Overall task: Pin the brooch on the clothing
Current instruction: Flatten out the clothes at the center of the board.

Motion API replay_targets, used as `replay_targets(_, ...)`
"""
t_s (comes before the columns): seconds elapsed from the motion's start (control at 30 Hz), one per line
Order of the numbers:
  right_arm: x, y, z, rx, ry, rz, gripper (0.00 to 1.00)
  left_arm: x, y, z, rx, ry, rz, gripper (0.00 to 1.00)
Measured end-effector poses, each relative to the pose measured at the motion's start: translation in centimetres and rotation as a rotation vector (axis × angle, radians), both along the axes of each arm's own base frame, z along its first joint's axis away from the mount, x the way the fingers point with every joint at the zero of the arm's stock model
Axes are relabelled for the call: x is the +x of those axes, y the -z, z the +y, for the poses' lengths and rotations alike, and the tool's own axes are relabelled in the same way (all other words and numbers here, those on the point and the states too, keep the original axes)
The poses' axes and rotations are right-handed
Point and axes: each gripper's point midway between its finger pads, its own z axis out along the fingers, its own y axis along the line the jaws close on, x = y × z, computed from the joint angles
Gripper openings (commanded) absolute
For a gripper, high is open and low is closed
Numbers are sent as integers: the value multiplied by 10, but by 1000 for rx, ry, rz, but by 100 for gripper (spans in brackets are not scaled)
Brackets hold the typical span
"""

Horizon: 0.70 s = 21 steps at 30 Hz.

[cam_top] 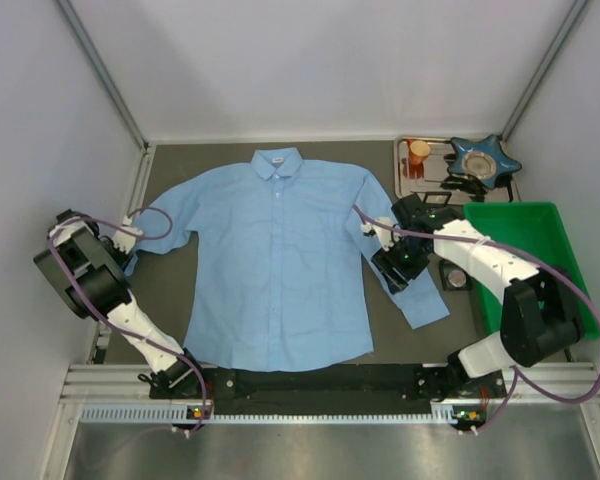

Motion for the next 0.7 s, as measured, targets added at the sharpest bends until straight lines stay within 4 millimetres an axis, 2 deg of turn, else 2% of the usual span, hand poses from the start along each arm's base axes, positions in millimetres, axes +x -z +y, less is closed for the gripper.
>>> replay_targets(0.03, 0, -1, 0, 0, 0, -2, 60, 1, 1, 1, 4, -2, -2, 15)
replay_targets(0.17, 0, -2, 0, 1, 0, -7, 60, 1, 3, 1, 7, -6, -6, 0)
replay_targets(0.33, 0, -3, -1, 1, 1, -14, 60, -1, -1, 1, 12, -11, -1, 0)
replay_targets(0.43, 1, -6, -1, 5, 1, -23, 60, -8, -16, -3, 20, -11, 8, 0)
replay_targets(0.57, 1, -9, -1, 11, 1, -36, 60, -23, -46, -15, 43, -3, 30, 0)
replay_targets(0.63, 1, -10, -1, 12, 1, -39, 60, -30, -52, -23, 57, -2, 42, 0)
replay_targets(0.7, 1, -10, -1, 13, 1, -40, 61, -42, -48, -34, 49, -4, 81, 0)
